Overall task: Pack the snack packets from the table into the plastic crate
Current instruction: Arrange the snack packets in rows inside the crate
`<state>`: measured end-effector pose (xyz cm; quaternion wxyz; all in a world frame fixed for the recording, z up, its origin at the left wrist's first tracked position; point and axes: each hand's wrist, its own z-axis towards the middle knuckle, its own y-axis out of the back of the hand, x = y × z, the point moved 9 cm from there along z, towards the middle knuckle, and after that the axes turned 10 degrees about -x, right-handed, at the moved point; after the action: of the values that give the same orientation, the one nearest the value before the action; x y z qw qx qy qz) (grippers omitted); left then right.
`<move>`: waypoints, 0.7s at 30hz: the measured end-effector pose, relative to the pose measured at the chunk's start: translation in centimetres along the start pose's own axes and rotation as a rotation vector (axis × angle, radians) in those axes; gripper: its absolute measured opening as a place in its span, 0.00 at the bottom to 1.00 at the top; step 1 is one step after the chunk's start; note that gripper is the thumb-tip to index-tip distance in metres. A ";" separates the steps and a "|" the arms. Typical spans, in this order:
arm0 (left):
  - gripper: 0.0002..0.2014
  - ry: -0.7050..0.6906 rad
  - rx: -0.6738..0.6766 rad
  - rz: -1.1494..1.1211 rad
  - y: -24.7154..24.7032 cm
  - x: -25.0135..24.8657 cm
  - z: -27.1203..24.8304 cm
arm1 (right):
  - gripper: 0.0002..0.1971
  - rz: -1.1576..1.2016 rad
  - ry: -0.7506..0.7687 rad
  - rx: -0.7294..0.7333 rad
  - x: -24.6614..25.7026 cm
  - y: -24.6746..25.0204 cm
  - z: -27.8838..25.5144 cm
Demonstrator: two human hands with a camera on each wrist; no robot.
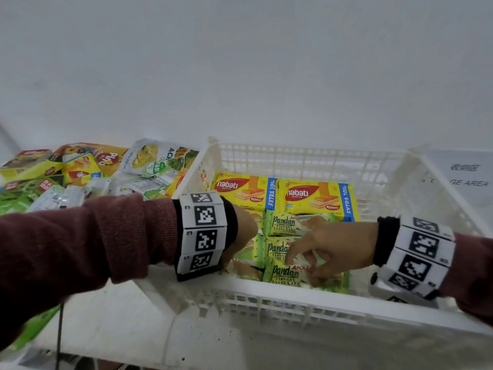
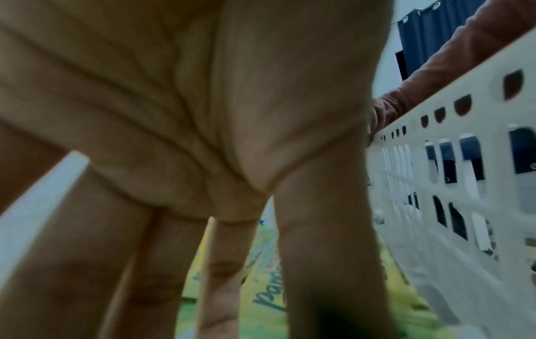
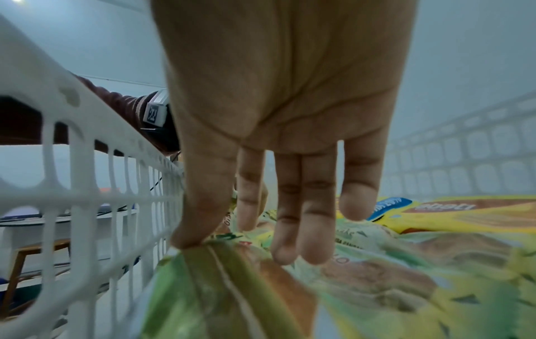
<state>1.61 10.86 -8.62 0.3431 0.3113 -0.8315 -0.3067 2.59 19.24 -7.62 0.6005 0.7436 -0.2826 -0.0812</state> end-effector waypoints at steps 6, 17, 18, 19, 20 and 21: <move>0.14 -0.044 0.074 -0.021 -1.0 -1.4 -0.1 | 0.27 -0.084 -0.004 0.037 0.4 -0.6 0.1; 0.16 -0.106 -0.043 -0.222 1.1 -2.3 0.3 | 0.31 -0.166 0.239 0.019 2.4 -0.6 -0.3; 0.16 -0.113 -0.005 -0.151 0.1 -3.0 0.6 | 0.32 -0.190 0.259 0.052 2.6 -1.1 -0.3; 0.15 -0.120 0.016 -0.091 -0.5 -3.5 0.9 | 0.34 -0.217 0.254 0.091 2.5 -1.7 -0.3; 0.15 -0.122 0.020 -0.050 -0.8 -3.6 1.0 | 0.36 -0.247 0.231 0.130 2.3 -2.2 -0.3; 0.14 -0.117 0.008 -0.029 -0.7 -3.7 1.1 | 0.37 -0.277 0.201 0.165 2.0 -2.6 -0.3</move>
<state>3.06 13.43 -11.14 0.2880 0.3061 -0.8468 -0.3260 5.18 18.77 -9.56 0.5457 0.8265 -0.1219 -0.0651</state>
